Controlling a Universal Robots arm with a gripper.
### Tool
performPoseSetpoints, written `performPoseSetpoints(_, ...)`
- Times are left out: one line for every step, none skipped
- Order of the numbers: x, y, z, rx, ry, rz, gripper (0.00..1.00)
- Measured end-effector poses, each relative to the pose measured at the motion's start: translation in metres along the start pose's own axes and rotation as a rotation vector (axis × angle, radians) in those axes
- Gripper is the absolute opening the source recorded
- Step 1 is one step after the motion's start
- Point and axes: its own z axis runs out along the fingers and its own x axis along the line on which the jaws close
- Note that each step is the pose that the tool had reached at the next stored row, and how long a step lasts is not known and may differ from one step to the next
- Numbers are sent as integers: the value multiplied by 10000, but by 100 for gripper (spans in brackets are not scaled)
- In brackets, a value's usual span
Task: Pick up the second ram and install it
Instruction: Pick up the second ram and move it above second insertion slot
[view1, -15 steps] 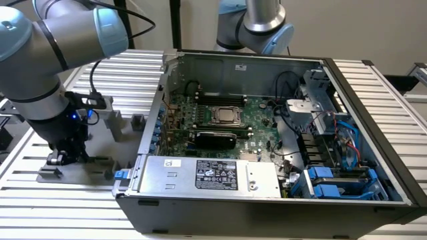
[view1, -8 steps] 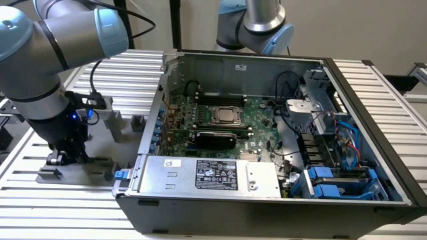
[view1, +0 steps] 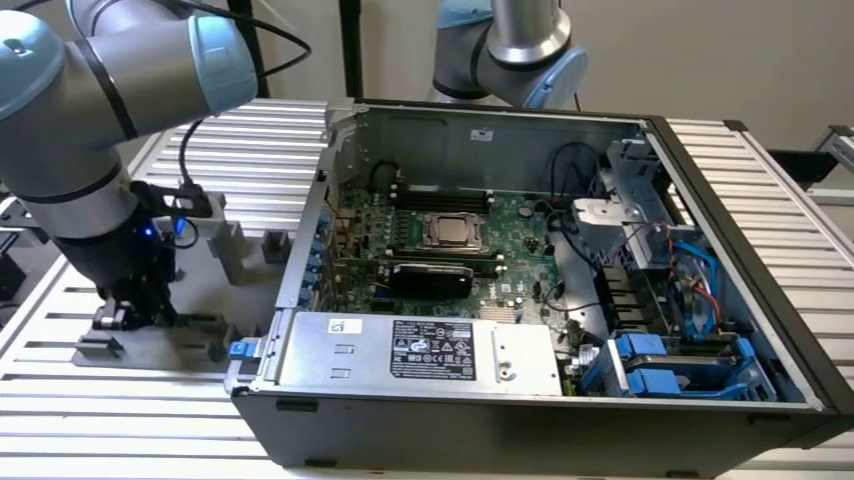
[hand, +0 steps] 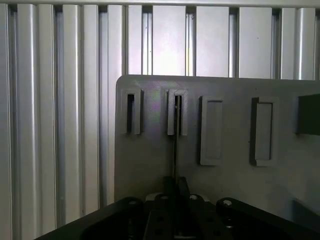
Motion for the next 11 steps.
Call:
performPoseSetpoints(0,0,-8,1,-1,0,0)
performPoseSetpoints(0,1,-17,1,-1,0,0)
performPoseSetpoints(-1,1,-32,1,-1,0,0)
performPoseSetpoints(-1,2,-51,2,-2,0,0)
performPoseSetpoints(-2,3,-76,1,-1,0,0)
performPoseSetpoints(-2,3,-105,2,-1,0,0)
performPoseSetpoints(-3,5,-141,-1,1,0,0)
performPoseSetpoints(-3,6,-177,2,-1,0,0)
performPoseSetpoints(-4,8,-218,1,-1,0,0)
performPoseSetpoints(-5,9,-264,1,0,0,0)
performPoseSetpoints(-6,11,-309,2,-1,0,0)
